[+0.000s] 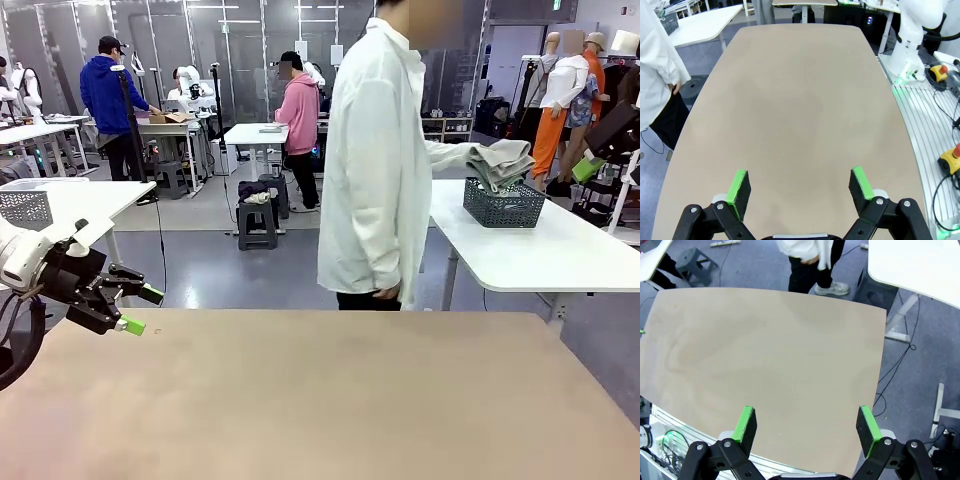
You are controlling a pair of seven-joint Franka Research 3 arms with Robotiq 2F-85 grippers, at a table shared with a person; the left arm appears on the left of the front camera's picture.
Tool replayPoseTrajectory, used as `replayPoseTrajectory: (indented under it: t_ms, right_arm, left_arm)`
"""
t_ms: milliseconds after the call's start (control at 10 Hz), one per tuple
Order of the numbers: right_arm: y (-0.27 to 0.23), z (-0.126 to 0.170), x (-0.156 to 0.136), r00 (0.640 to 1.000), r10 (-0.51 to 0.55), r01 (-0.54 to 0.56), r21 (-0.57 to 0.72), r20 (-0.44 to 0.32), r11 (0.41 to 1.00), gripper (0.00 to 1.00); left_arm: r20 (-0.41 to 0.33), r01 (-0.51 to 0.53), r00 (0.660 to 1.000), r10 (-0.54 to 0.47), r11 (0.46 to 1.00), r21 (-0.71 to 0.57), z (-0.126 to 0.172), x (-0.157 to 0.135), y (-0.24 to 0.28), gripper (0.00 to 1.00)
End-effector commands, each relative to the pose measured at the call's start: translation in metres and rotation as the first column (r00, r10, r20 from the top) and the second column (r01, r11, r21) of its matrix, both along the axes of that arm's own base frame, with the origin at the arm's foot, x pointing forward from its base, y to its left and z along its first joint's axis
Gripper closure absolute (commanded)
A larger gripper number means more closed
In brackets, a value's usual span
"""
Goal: Fold the towels and place them in the basket.
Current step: Stack the folded Towel with hook on the right side of the table.
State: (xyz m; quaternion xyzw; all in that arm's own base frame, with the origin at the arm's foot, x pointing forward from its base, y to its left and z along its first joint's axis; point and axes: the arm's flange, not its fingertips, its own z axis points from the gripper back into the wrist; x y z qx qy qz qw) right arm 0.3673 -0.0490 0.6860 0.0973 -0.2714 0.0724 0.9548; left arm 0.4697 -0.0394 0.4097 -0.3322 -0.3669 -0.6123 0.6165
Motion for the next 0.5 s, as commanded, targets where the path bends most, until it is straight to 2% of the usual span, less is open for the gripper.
replayPoseTrajectory:
  t_ms: [0, 400]
  right_arm:
    - [0.0014, 0.0043, 0.0024, 1.0, -0.02, 0.02, -0.002, -0.004, 1.0, 0.0]
    - [0.0014, 0.0043, 0.0024, 1.0, -0.02, 0.02, -0.002, -0.004, 1.0, 0.0]
  left_arm:
    - [0.005, 0.004, 1.0, -0.004, 1.0, 0.003, 0.0019, -0.0013, 0.0012, 0.0]
    - [0.005, 0.004, 1.0, -0.004, 1.0, 0.003, 0.0019, -0.0013, 0.0012, 0.0]
